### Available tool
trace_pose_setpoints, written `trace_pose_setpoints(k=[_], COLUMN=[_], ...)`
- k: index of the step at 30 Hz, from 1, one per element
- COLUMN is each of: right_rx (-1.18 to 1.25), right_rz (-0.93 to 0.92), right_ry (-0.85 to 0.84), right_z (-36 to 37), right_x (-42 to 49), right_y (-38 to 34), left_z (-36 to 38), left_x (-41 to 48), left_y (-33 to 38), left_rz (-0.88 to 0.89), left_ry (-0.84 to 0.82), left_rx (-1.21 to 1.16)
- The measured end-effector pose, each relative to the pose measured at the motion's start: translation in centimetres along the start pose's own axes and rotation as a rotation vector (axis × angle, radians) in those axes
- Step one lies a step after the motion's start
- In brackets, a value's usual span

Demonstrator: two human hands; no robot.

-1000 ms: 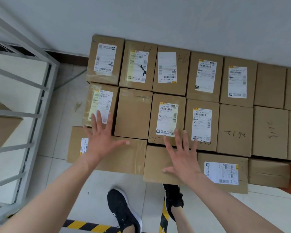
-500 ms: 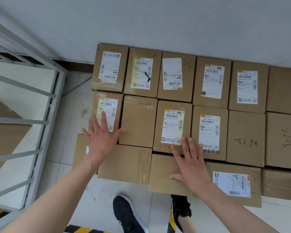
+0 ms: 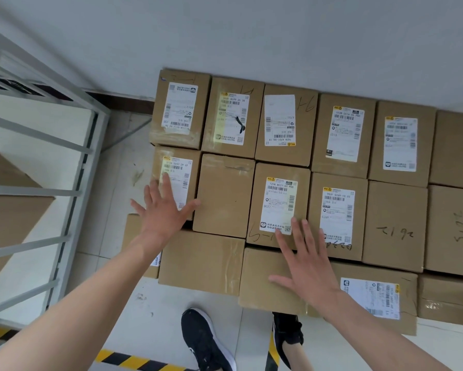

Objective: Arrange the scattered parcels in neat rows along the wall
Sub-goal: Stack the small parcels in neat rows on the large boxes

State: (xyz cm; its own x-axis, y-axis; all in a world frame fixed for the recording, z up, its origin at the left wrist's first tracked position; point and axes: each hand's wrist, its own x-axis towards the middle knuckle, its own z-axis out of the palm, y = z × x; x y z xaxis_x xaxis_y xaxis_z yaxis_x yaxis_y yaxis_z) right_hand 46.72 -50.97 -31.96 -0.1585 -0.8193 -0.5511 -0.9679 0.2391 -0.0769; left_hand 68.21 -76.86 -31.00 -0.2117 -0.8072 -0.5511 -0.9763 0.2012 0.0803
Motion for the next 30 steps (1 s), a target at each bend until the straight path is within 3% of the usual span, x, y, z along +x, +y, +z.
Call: trace_pose_setpoints(k=[6,10,17,30], right_rx=[-0.015,0.011,0.145,0.180], right_rz=[0.032,0.078,0.254,0.530], right_ry=[0.025,0.056,0.098,-0.003], right_z=[-4.3,-8.5,-14.3,-9.4], right_x=[1.1,0.5,-8.5,-24.6], right_y=[2.0,4.3,10.1,24.0], left_z=[-1.8,-4.0,-6.8,-0.6], left_x=[-0.9,-3.7,-13.8,-24.7], left_y=[6.2,11.5,21.0,35.6], left_rz=[0.222,0.279,0.372,0.635], left_ry=[-0.022,-0.049,-0.202,-0.276], left_rx=[0.065,0.029,0.070,0.153])
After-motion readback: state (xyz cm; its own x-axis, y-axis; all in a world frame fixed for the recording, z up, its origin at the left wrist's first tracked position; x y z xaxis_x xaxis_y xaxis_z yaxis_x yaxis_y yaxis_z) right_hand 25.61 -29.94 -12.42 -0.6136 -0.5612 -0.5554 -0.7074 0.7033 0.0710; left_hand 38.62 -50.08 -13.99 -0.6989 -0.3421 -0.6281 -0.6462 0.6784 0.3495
